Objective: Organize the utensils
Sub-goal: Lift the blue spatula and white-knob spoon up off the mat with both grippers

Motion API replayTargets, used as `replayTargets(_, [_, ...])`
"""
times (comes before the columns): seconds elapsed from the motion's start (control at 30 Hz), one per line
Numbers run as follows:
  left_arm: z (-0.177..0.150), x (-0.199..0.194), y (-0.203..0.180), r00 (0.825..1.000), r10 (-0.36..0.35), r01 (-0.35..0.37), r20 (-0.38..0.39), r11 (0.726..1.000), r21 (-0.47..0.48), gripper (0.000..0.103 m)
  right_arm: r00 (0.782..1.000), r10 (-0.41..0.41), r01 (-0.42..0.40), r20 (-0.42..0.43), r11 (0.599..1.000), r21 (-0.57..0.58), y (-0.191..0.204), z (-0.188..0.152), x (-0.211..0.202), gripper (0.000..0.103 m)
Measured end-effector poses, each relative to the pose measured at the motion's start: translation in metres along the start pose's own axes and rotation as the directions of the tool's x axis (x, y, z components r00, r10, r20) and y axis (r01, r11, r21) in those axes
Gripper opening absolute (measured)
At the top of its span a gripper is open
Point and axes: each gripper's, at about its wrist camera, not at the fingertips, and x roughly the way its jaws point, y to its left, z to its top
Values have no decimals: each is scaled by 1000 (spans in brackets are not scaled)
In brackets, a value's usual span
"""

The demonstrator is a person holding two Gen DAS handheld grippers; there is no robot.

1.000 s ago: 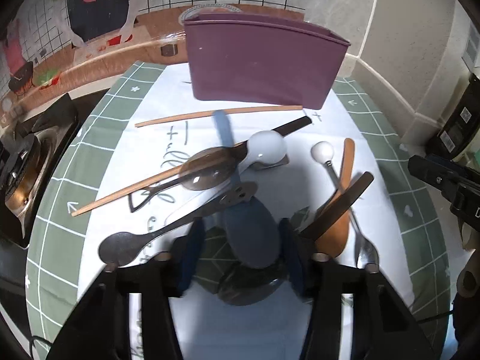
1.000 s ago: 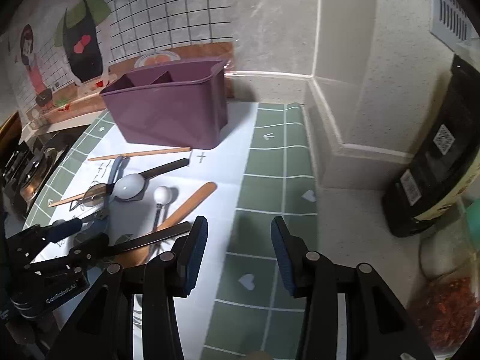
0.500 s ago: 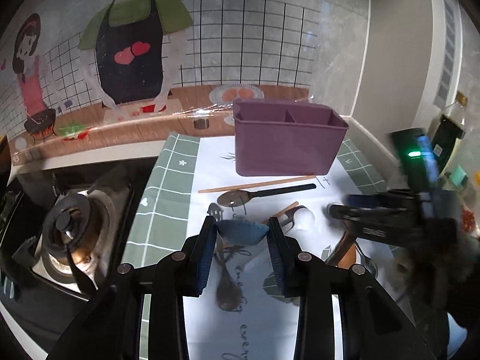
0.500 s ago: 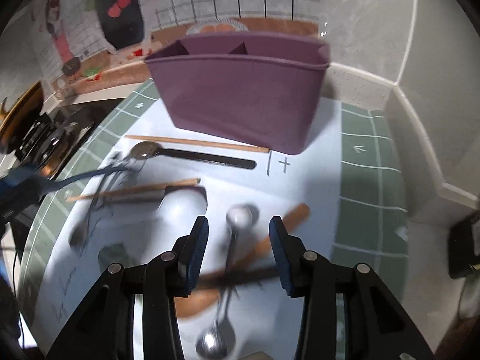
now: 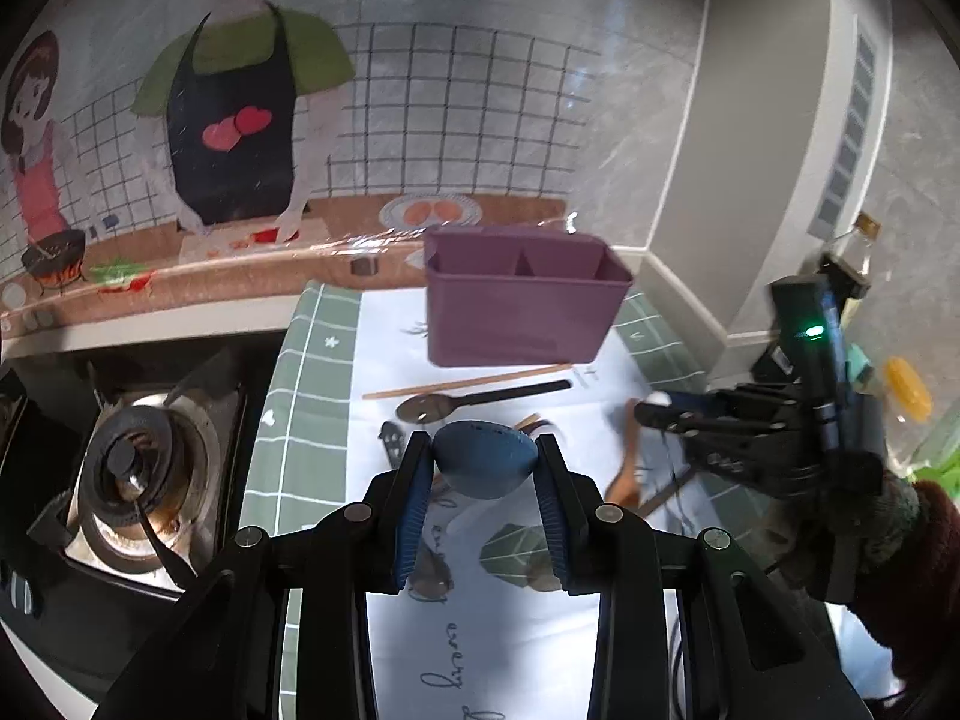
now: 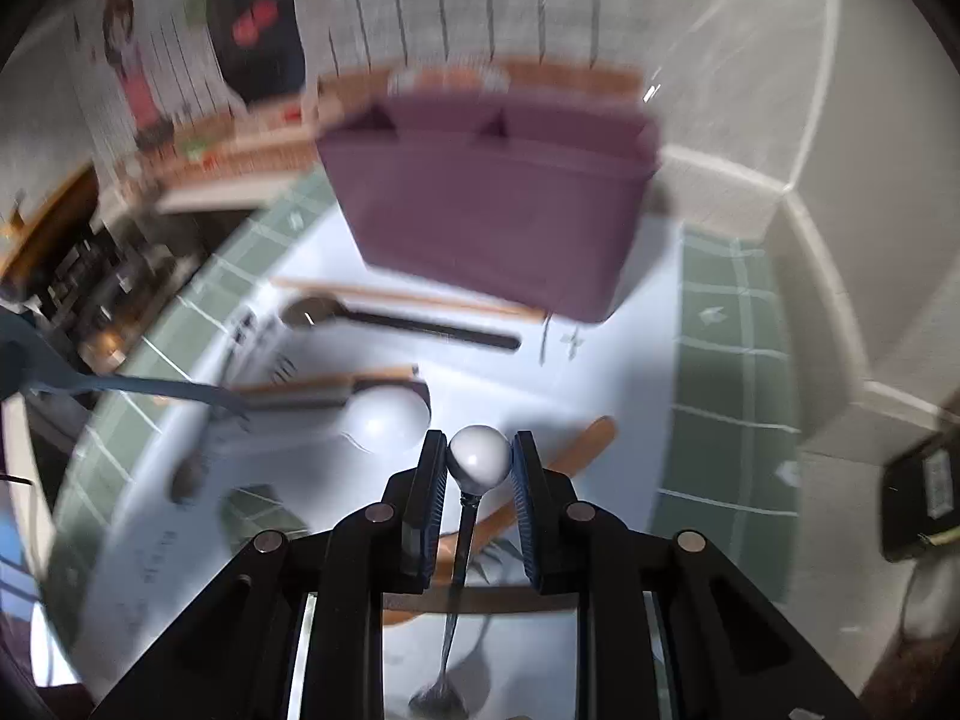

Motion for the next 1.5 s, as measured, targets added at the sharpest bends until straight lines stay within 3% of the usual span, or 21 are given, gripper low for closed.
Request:
replayTargets(0.23, [11, -14, -13, 1000, -7, 6, 14, 998, 55, 35, 987, -40, 41, 156, 999, 1, 8, 11, -63, 20])
replayTargets(0.6, [40, -16, -18, 996, -87, 89, -36, 995, 50, 35, 971, -77, 86, 228, 996, -32, 19, 32, -103, 20])
replayTargets(0.8, [100, -36, -20, 994, -95, 91, 55, 993, 76, 35, 944, -94, 107, 317, 994, -25, 15, 68, -143, 20])
replayTargets(1.0, [172, -24, -17, 985, -159, 157, 60, 987, 39, 33, 908, -105, 119, 406, 993, -8, 2, 126, -180, 20])
replayTargets(1.17, [203, 13, -10, 980, -182, 182, 77, 983, 1, 32, 915, -108, 110, 388, 994, 16, -16, 159, -155, 20])
replayTargets(1.3, [216, 48, -3, 983, -171, 173, 63, 984, -33, 22, 934, -109, 102, 340, 994, 38, -27, 170, -114, 20])
replayTargets(1.4, [210, 61, 3, 986, -166, 167, 19, 985, -41, 22, 945, -90, 82, 314, 996, 36, -30, 169, -97, 20])
replayTargets(1.5, [183, 69, 11, 992, -123, 122, -27, 992, -36, 23, 949, -92, 95, 300, 995, 5, -29, 161, -91, 20])
